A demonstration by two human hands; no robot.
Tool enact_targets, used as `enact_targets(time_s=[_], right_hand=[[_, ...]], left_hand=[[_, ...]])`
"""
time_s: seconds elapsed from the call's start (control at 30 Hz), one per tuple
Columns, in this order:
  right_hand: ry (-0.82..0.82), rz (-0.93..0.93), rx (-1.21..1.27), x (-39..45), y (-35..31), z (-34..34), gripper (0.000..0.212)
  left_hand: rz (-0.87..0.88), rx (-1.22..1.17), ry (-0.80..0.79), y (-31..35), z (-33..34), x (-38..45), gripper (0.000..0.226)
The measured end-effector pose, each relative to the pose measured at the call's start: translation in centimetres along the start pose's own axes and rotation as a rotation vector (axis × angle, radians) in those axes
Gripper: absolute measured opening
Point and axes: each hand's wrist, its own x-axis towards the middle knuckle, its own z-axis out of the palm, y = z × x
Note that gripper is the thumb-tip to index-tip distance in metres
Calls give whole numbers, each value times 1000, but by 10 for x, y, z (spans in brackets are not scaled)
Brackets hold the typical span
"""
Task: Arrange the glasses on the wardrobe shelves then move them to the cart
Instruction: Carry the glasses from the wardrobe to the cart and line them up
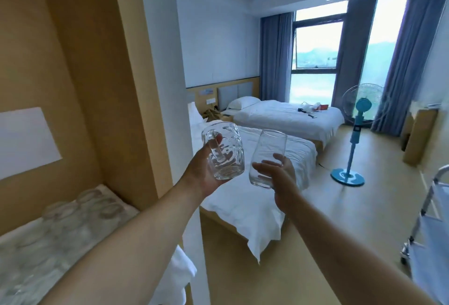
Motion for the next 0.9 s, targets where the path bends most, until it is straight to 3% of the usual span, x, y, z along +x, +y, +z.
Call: enact_targets(time_s=[0.1,0.17,0.23,0.37,0.53,0.73,0.9], right_hand=[[54,-3,28,19,-9,-40,107],[84,-8,27,29,-17,-67,113],[119,-13,-4,39,-27,-96,110],[201,-16,-19,60,-41,-150,90],[339,-15,-94,71,-46,-203,106],[498,12,-130,99,-37,-247,77],[630,2,-180,124,-35,-264,87]], left_hand=[[-20,60,-22,-28,25,36,43],[-18,115,46,-45,39,61,36],[-51,109,-24,-62,55,85,32],[-141,33,-99,-95,83,130,36],[-270,-4,-212,-139,115,176,36],[-373,6,-300,-174,137,231,56],[-479,-9,-411,-192,147,291,55]])
